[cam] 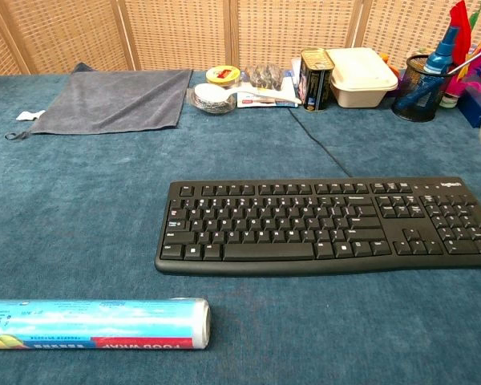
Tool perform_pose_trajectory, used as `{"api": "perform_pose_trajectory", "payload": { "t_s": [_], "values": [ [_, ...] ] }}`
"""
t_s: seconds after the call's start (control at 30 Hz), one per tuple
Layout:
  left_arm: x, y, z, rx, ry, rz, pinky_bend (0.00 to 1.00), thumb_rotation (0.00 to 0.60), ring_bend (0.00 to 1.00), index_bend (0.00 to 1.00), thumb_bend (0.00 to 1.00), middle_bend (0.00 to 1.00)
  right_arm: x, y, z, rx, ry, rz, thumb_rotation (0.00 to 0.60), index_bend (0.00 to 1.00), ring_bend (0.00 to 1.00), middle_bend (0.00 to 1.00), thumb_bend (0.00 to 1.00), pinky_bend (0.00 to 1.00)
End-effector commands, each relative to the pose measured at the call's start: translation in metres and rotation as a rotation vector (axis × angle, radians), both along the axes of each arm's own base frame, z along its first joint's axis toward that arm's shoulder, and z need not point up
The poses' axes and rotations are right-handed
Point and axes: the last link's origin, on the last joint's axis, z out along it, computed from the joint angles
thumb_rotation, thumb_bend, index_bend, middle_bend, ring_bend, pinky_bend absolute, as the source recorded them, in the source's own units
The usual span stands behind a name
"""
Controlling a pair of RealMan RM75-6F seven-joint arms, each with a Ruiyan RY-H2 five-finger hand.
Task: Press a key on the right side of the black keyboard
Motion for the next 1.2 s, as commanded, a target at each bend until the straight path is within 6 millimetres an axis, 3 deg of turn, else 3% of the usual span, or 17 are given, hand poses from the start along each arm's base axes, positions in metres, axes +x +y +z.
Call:
{"api": "perform_pose_trajectory", "payload": {
  "t_s": [0.03, 0.4, 1.2],
  "values": [
    [0.000, 0.001, -0.001, -0.003, 0.002, 0.000, 0.39, 0.000, 0.59, 0.41, 0.22, 0.53, 0.007, -0.014, -0.014, 0.071, 0.053, -0.007, 0.000, 0.45, 0.98, 0.88, 0.36, 0.79],
    [0.002, 0.002, -0.006, -0.022, 0.006, 0.001, 0.39, 0.000, 0.59, 0.41, 0.22, 0.53, 0.005, -0.025, -0.045, 0.103, 0.130, -0.026, 0.000, 0.44, 0.99, 0.88, 0.36, 0.80],
    [0.002, 0.001, -0.007, -0.026, 0.011, -0.001, 0.39, 0.000, 0.59, 0.41, 0.22, 0.53, -0.010, -0.032, -0.074, 0.126, 0.230, -0.065, 0.000, 0.42, 0.99, 0.89, 0.36, 0.80]
  ]
}}
